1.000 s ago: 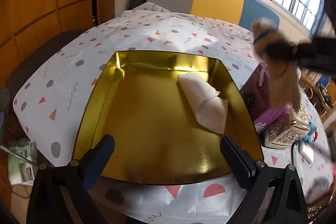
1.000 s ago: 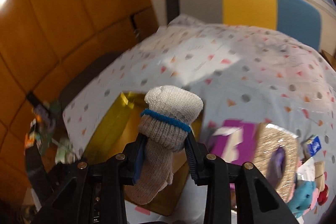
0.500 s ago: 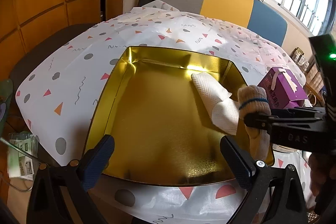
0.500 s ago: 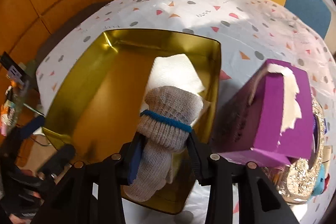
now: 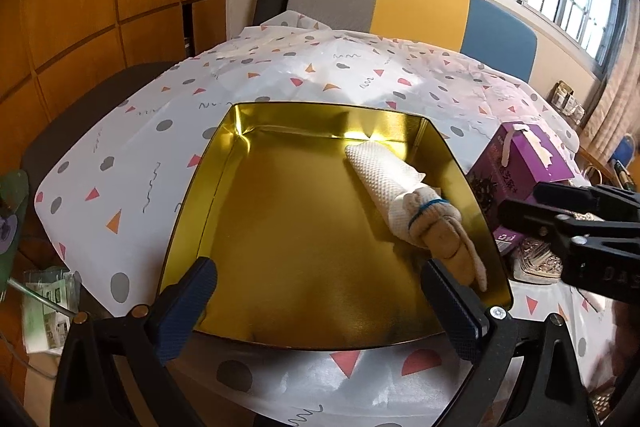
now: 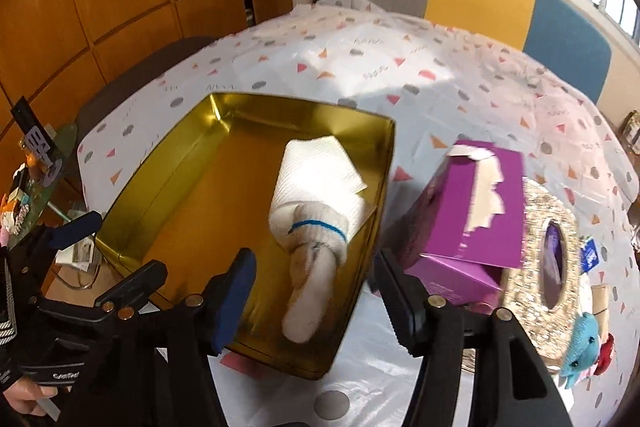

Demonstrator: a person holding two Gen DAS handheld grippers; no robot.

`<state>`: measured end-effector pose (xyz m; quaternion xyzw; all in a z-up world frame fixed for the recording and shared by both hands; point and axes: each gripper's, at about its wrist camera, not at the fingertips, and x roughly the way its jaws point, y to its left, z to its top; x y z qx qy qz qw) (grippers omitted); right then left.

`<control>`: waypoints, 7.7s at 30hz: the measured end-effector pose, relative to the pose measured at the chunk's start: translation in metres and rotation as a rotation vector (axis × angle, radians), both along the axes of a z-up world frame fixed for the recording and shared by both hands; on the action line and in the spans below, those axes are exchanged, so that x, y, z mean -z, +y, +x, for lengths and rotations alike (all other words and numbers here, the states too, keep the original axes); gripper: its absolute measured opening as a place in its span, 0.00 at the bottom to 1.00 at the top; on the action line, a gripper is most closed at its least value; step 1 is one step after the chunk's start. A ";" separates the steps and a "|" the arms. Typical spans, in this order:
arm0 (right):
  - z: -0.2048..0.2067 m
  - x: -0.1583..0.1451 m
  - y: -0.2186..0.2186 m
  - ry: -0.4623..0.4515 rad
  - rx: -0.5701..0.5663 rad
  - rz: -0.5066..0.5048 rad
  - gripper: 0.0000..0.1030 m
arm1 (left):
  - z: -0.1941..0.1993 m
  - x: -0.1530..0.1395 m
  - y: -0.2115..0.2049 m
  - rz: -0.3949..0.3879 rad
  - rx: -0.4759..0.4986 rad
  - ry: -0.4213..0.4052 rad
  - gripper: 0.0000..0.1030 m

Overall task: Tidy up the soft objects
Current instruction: 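Carry the grey sock to the gold tray and release it beside the cloth, then grasp the blue plush bear with the right gripper and lift it, then grasp the beige cloth roll with the left gripper while the right holds the bear, then place the beige cloth roll in the gold tray and open the left gripper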

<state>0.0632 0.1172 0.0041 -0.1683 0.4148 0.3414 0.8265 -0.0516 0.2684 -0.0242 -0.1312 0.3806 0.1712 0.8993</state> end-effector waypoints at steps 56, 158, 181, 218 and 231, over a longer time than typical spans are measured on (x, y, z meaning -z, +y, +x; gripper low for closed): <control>0.112 0.049 -0.297 0.122 0.606 0.076 0.60 | 0.050 -0.027 -0.192 0.072 0.607 0.013 1.00; 0.075 0.025 -0.440 0.022 1.062 0.535 0.31 | 0.319 -0.091 -0.300 -0.090 0.593 0.051 0.25; 0.086 0.028 -0.412 0.015 1.007 0.350 0.31 | 0.166 -0.129 -0.061 -0.012 0.234 -0.151 0.26; 0.097 0.035 -0.384 -0.020 0.994 0.108 0.31 | 0.079 -0.010 0.007 0.036 0.001 -0.027 0.70; 0.098 0.028 -0.374 -0.052 0.946 0.095 0.31 | 0.052 -0.020 -0.014 0.058 0.038 -0.039 0.84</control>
